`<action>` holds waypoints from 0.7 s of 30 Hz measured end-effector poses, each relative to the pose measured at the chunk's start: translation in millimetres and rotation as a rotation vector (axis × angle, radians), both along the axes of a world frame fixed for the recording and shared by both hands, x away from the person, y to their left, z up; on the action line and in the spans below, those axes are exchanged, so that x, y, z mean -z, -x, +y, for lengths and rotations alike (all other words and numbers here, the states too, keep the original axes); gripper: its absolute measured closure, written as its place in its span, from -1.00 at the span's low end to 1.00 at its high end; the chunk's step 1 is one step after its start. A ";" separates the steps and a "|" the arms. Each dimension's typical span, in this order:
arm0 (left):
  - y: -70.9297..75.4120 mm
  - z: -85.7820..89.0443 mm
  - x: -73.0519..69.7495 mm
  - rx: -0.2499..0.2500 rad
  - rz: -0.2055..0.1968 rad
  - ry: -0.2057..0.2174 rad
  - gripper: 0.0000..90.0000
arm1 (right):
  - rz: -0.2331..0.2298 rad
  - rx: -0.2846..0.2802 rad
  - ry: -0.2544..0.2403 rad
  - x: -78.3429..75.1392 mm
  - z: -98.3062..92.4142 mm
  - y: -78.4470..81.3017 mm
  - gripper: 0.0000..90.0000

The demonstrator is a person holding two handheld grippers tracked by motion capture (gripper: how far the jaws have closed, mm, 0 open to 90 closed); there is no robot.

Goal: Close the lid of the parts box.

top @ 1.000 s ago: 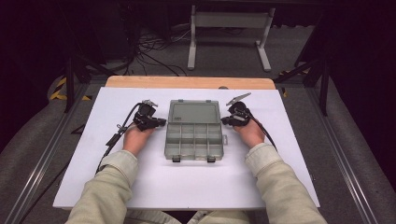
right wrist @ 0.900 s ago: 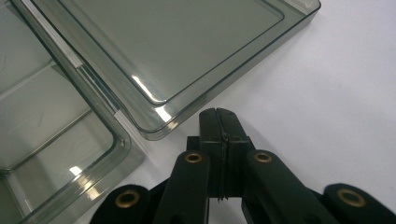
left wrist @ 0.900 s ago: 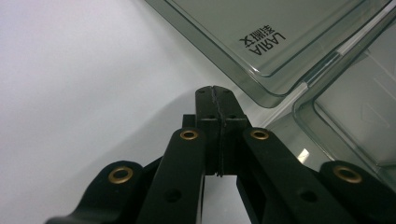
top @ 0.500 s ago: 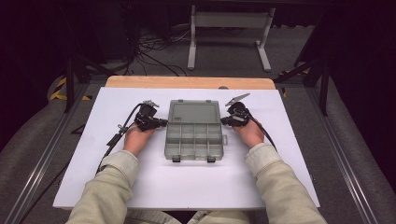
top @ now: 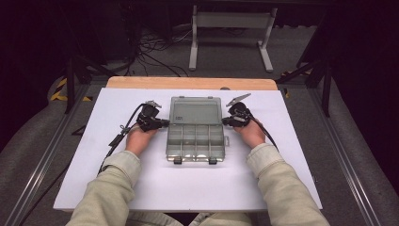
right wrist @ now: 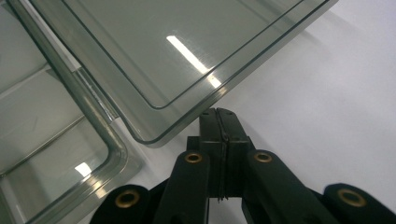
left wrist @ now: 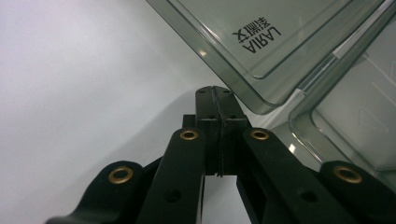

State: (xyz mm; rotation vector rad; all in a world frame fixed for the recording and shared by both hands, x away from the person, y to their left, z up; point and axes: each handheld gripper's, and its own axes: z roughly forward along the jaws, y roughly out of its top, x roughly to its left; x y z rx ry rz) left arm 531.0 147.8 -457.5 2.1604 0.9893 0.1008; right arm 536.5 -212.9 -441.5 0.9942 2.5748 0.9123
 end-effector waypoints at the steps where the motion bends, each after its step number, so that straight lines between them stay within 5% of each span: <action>1: -0.7 0.2 0.4 -0.002 -0.004 0.002 1.00 | -0.003 -0.001 0.000 0.2 0.4 -0.7 1.00; 12: -4.6 -3.2 3.9 -0.045 -0.015 0.040 1.00 | -0.016 0.022 -0.013 1.6 4.6 -9.4 1.00; 21: -7.1 -10.5 2.4 -0.069 -0.039 0.008 1.00 | -0.021 0.045 -0.031 3.0 5.4 -13.8 1.00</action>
